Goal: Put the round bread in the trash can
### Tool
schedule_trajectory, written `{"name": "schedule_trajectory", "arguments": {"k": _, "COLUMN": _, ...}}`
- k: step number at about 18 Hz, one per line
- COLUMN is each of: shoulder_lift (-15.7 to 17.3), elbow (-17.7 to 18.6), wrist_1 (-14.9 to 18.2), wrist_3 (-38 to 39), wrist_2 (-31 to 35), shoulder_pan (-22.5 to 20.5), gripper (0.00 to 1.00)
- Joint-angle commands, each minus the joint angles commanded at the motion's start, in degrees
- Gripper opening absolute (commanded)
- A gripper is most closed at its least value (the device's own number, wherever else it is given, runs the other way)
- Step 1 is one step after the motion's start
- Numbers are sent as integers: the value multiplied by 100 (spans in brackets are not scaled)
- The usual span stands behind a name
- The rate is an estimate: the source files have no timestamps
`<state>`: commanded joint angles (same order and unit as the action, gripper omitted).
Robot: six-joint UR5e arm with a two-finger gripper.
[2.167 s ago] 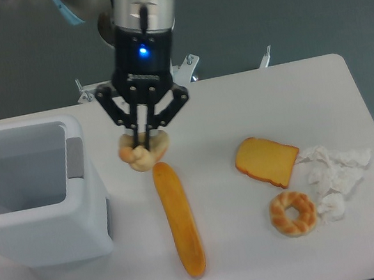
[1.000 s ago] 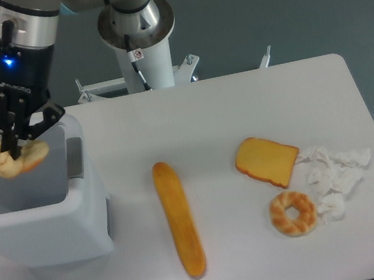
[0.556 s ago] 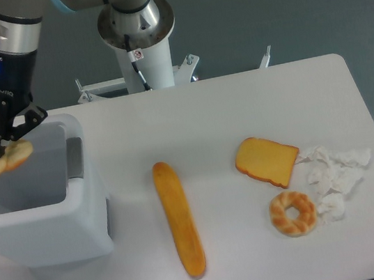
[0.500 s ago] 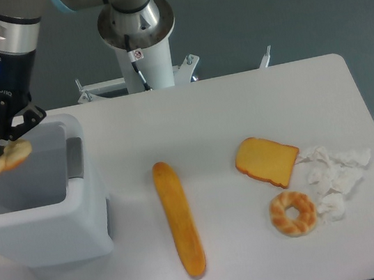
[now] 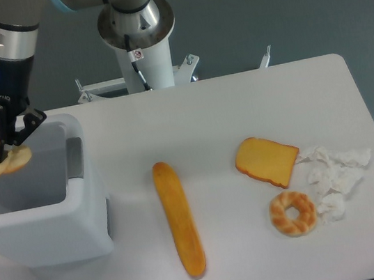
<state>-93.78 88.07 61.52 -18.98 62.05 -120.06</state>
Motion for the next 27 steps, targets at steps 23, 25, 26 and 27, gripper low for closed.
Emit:
{"name": "schedule_trajectory", "arguments": {"k": 23, "shoulder_lift": 273, "elbow": 404, "wrist_1": 0, "wrist_3": -2643, "wrist_2": 1686, "shoulder_pan": -1115, "gripper": 100}}
{"name": "schedule_trajectory", "arguments": {"k": 25, "shoulder_lift": 229, "elbow": 579, "wrist_1": -9, "wrist_3": -2926, "wrist_2": 1993, "shoulder_pan": -1186, "gripper": 100}}
{"name": "schedule_trajectory", "arguments": {"k": 26, "shoulder_lift": 203, "elbow": 597, "wrist_1": -9, "wrist_3": -3031, "wrist_2": 2221, "shoulder_pan": -1213, "gripper": 100}}
{"name": "schedule_trajectory", "arguments": {"k": 27, "shoulder_lift": 141, "elbow": 615, "wrist_1": -17, "wrist_3": -3137, "wrist_2": 2432, "shoulder_pan": -1213, "gripper": 100}}
